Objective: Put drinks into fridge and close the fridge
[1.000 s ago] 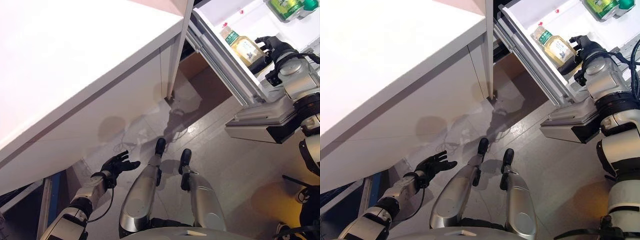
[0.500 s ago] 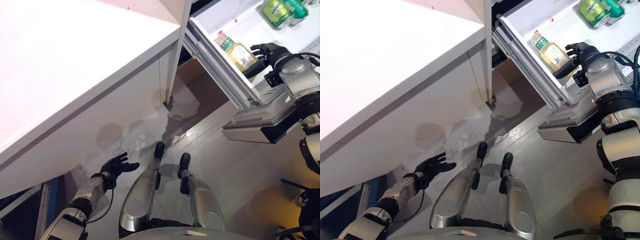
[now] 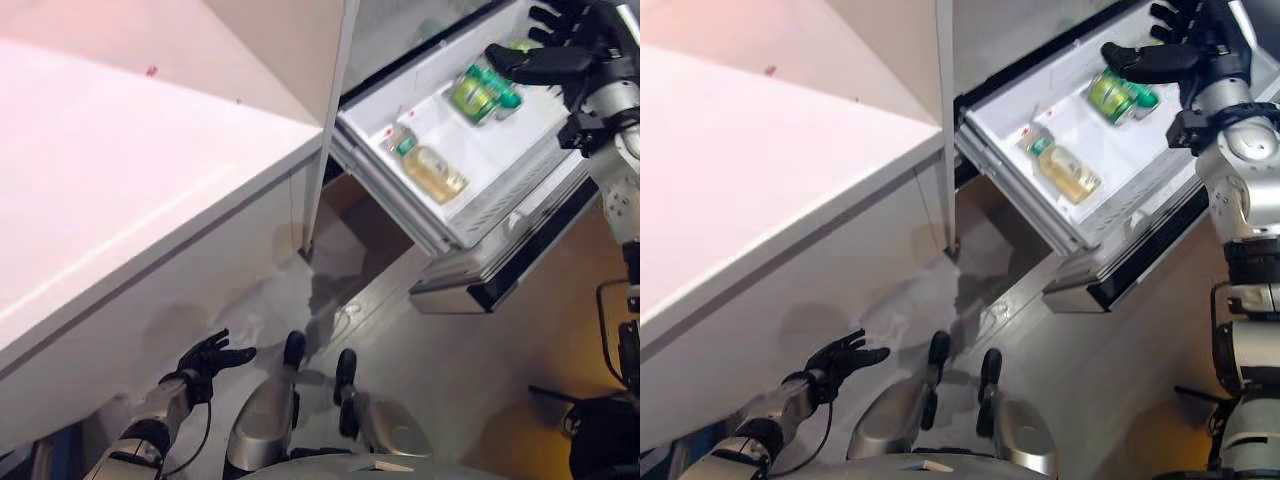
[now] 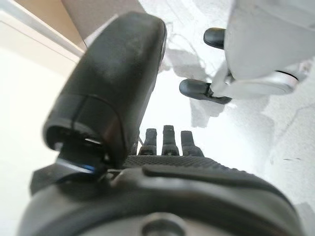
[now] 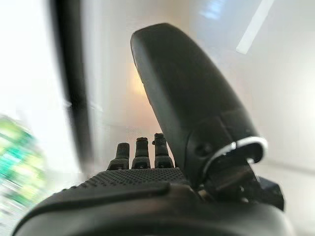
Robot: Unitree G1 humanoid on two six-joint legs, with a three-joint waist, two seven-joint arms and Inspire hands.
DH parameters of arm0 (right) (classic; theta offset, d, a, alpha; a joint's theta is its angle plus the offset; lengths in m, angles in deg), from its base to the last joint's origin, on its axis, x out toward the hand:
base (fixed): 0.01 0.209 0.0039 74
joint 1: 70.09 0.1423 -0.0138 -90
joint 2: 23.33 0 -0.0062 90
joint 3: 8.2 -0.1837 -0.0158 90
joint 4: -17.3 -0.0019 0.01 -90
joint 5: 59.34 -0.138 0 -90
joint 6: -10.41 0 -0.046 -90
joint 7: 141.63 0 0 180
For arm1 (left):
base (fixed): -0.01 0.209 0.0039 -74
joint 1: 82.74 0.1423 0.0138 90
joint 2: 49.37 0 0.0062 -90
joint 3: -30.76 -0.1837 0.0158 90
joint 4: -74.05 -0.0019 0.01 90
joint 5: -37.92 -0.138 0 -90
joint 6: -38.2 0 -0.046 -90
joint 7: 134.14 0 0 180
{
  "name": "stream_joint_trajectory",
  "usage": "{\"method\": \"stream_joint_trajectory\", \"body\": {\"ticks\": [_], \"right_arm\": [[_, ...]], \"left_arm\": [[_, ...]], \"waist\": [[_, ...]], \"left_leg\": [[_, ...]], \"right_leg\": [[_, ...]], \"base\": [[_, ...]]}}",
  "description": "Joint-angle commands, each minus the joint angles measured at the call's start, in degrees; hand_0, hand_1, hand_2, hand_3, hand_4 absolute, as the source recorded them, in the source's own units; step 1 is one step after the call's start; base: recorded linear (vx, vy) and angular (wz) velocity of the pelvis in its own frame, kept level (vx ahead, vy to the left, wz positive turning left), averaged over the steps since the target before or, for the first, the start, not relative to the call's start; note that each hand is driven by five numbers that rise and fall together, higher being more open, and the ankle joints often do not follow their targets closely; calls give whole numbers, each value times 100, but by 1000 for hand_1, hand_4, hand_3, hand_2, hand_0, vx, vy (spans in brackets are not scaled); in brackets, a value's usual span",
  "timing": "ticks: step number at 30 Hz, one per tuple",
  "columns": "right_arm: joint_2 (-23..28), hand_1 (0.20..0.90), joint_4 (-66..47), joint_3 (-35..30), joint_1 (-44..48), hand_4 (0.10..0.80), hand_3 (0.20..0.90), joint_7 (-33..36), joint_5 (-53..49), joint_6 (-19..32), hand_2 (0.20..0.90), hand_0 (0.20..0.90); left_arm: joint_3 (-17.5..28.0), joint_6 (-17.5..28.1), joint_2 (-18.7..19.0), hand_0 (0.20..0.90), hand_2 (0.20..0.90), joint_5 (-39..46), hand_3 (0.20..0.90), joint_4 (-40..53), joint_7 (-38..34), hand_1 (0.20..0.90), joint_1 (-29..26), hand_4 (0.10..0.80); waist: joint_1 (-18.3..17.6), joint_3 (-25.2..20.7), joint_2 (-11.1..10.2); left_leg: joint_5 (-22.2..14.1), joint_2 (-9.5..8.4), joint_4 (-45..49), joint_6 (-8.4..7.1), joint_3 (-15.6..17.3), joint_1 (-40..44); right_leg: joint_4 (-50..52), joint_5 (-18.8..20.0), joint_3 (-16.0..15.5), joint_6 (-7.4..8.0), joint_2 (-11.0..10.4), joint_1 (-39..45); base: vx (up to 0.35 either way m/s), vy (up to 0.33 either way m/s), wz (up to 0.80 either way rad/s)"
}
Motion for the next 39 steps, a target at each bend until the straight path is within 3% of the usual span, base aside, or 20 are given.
{"method": "stream_joint_trajectory", "body": {"ticks": [1, 8, 16, 21, 29, 35, 39], "right_arm": [[120, 900, -362, -338, -156, 800, 900, 732, -86, 1288, 900, 900], [42, 900, 11, -625, -332, 800, 900, 1740, -70, 1791, 900, 900], [-763, 900, 131, -941, -1079, 800, 900, 2123, -526, 1982, 900, 900], [-1228, 900, 432, -1160, -1410, 800, 900, 2231, -547, 2227, 900, 900], [-1391, 900, 769, -1060, -1122, 800, 900, 2431, -631, 2339, 900, 900], [-1427, 900, 1123, -874, -850, 800, 900, 2279, -874, 2318, 900, 900], [-1450, 900, 1224, -668, -748, 800, 900, 1733, -1050, 2111, 900, 900]], "left_arm": [[-288, 81, -237, 900, 900, -136, 900, -454, 32, 900, 466, 800], [-324, 60, -371, 900, 900, -92, 900, -698, -30, 900, 479, 800], [-409, -24, -495, 900, 900, -233, 900, -891, -40, 900, 505, 800], [-609, 50, -597, 900, 900, -331, 900, -711, -25, 900, 491, 800], [-848, 104, -569, 900, 900, -164, 900, -302, -188, 900, 73, 800], [-862, 195, -589, 900, 900, 54, 900, -155, -355, 900, -137, 800], [-791, 174, -584, 900, 900, 153, 900, -107, -417, 900, -196, 800]], "waist": [[-139, -1401, 179], [-209, -1651, 241], [-265, -1605, 327], [-154, -1132, 346], [-68, -284, 469], [-54, 112, 600], [-51, 230, 665]], "left_leg": [[-850, 169, 159, -213, 315, 294], [-918, 149, 213, -222, 411, 404], [-1261, 9, 943, -78, 363, 328], [-1668, -126, 1895, 83, 217, -35], [-1880, -287, 2908, 289, 131, -1171], [-1896, -357, 3445, 342, 177, -1912], [-1906, -373, 3654, 337, 242, -2161]], "right_leg": [[17, 196, 361, 246, 15, -68], [-50, 179, 379, 221, 25, 41], [470, -59, 476, 115, -59, 48], [1188, -342, 350, 0, -179, -164], [2412, -667, 252, -105, -271, -1293], [3085, -780, 226, -193, -291, -2067], [3344, -829, 223, -228, -288, -2336]], "base": [[31, 10, 0], [32, 10, -4], [103, -4, -12], [57, -45, 3], [-168, -22, 16], [-174, 33, 6], [-63, 47, -6]]}}
